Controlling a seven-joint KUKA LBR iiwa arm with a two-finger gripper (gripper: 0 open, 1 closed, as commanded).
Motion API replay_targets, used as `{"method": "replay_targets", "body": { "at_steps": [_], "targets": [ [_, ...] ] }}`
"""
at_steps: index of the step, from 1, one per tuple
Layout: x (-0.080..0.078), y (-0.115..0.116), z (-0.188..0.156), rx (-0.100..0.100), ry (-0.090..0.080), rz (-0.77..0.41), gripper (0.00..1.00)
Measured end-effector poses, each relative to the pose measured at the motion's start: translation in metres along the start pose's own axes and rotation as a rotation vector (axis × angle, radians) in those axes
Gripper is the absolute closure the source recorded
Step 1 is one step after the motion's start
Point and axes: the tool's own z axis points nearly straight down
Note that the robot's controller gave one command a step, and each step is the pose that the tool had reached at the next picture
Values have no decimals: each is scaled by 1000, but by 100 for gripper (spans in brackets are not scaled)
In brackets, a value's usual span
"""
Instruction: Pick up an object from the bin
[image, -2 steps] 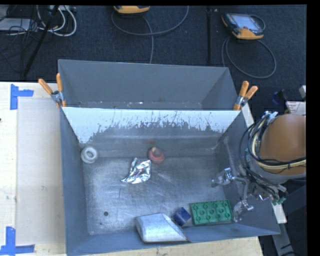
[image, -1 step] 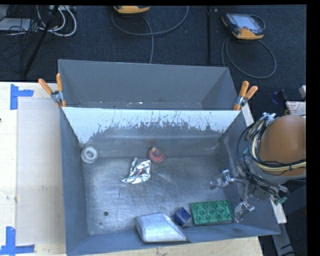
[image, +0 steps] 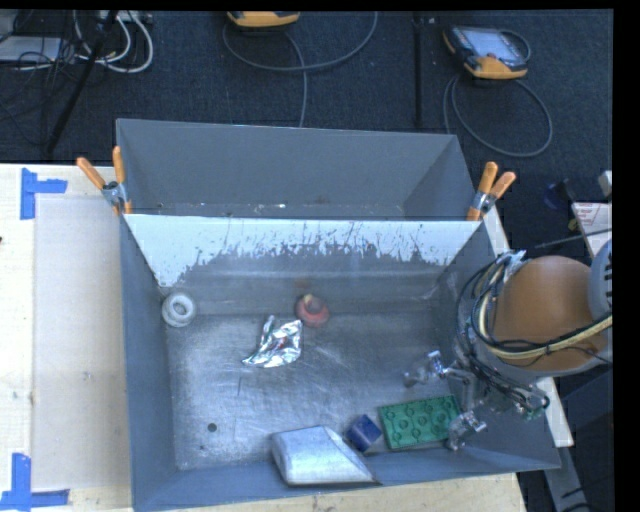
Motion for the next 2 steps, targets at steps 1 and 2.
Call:
{"method": "replay_targets", "body": {
  "at_steps": [1, 2],
  "targets": [
    [-2, -1, -1, -4, 10, -1, 0],
    [-2, -1, -2, -4, 11, -2, 100]
  ]
}}
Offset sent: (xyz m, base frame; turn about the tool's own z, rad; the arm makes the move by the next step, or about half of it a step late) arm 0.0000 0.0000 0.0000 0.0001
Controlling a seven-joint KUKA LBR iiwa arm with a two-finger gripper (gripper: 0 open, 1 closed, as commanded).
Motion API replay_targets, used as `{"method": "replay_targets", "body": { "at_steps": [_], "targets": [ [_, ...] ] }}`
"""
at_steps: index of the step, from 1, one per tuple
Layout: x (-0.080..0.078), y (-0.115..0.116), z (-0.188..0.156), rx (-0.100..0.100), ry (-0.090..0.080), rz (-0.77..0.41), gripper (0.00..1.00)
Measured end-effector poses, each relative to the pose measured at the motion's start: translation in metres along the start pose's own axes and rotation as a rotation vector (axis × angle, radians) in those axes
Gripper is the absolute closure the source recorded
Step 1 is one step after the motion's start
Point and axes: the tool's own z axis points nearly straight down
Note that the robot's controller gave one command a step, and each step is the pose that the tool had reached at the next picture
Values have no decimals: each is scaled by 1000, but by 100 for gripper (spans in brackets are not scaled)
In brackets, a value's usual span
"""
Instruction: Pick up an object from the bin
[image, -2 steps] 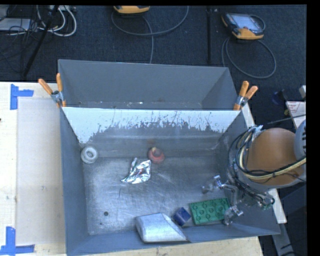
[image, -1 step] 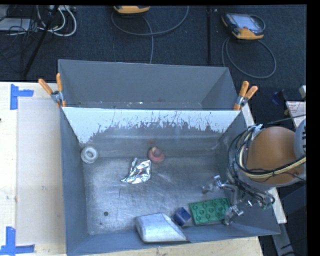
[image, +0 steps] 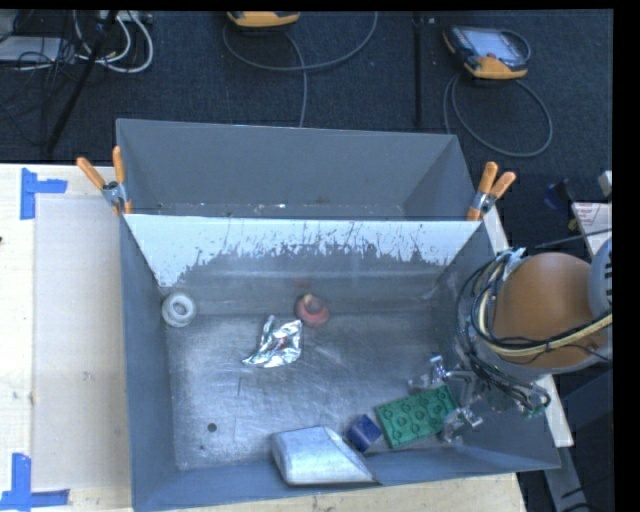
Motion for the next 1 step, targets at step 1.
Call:
{"method": "replay_targets", "body": {
  "at_steps": [1],
  "targets": [
    [-2, 0, -69, 0, 0, 2, 100]
  ]
}}
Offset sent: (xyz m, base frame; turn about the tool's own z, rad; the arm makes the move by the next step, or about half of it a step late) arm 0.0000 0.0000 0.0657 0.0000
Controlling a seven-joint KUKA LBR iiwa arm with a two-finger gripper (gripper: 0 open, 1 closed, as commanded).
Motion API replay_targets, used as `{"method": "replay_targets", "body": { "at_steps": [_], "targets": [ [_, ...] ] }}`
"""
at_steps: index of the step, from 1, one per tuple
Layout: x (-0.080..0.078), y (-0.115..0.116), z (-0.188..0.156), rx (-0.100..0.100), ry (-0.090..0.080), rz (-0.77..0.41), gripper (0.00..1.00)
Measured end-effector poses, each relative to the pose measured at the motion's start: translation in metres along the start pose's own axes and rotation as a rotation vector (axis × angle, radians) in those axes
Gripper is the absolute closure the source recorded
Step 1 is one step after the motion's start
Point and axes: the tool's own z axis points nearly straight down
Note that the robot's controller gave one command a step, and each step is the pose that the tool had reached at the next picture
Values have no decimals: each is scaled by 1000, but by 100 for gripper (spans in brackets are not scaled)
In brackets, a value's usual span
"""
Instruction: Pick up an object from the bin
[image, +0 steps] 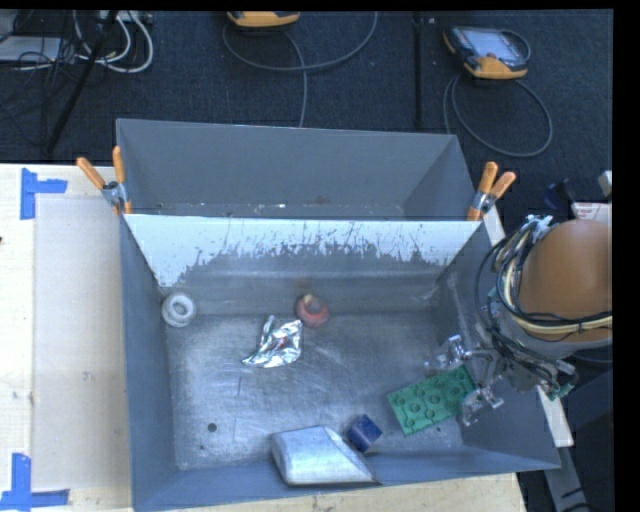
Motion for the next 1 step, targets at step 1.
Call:
{"method": "replay_targets", "body": {
  "at_steps": [1],
  "targets": [
    [-2, 0, -51, -1, 1, 2, 100]
  ]
}}
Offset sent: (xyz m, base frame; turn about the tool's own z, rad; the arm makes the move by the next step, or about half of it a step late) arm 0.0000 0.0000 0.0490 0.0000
